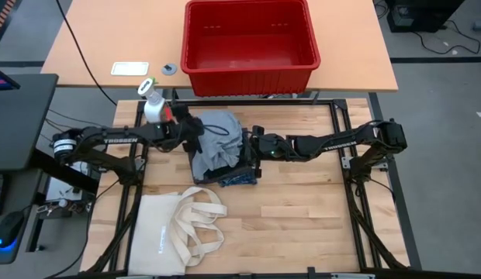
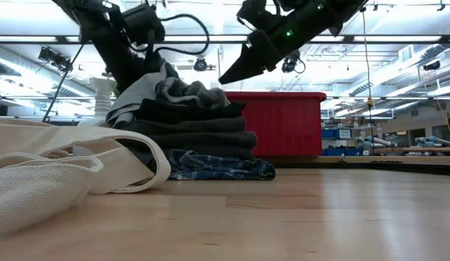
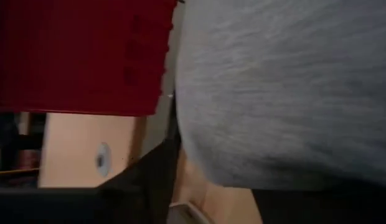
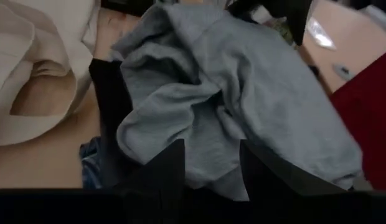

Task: Fold Laundry from Bin
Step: Fold the gray shirt

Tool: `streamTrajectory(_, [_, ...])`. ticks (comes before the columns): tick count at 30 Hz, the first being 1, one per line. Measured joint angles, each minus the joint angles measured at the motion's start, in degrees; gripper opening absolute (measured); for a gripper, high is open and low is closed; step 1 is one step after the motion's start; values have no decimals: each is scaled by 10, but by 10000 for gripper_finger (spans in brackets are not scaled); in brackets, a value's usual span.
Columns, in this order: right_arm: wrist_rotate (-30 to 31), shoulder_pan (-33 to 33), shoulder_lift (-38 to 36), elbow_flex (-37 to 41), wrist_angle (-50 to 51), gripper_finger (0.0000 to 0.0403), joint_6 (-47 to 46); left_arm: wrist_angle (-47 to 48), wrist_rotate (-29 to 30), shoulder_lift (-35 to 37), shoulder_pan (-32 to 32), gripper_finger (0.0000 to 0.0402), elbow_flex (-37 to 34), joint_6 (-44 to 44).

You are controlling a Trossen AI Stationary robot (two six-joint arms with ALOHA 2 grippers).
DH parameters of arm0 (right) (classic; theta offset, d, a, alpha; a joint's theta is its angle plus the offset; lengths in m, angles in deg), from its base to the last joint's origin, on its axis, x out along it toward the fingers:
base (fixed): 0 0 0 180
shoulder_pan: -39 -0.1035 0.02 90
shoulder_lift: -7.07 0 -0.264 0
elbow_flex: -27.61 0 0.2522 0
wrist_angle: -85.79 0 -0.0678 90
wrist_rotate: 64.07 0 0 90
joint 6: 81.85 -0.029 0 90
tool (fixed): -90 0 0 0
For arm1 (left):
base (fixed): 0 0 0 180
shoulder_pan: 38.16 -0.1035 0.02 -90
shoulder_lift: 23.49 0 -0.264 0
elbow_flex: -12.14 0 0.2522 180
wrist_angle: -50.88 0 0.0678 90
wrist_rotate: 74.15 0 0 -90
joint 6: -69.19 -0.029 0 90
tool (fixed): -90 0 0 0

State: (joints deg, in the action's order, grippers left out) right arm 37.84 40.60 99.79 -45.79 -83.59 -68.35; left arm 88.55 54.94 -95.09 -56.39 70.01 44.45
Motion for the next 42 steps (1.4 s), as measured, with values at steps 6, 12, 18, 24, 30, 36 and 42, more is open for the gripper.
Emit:
streamTrajectory(6, [66, 5, 0, 0, -6, 161, 15, 58, 96, 0, 69, 229, 44, 16])
streamTrajectory(12, [56, 45, 0, 0, -27, 161, 44, 66, 113, 5, 102, 231, 63, 27])
streamTrajectory(18, [-42, 72, 0, 0, -83, 162, 50, 182, -3, 3, 87, 231, 62, 150])
streamTrajectory(24, [-45, 75, 0, 0, -79, 164, 73, 352, -30, 4, 86, 231, 62, 271])
streamTrajectory(30, [-58, 92, 0, 0, -71, 174, 75, 397, -32, 4, 121, 231, 64, 331])
streamTrajectory(36, [-60, 105, 51, 0, -105, 187, 119, 373, 24, 13, 175, 231, 115, 329])
streamTrajectory(42, [-10, 105, 73, 0, -119, 184, 153, 287, 107, 66, 225, 219, 135, 276])
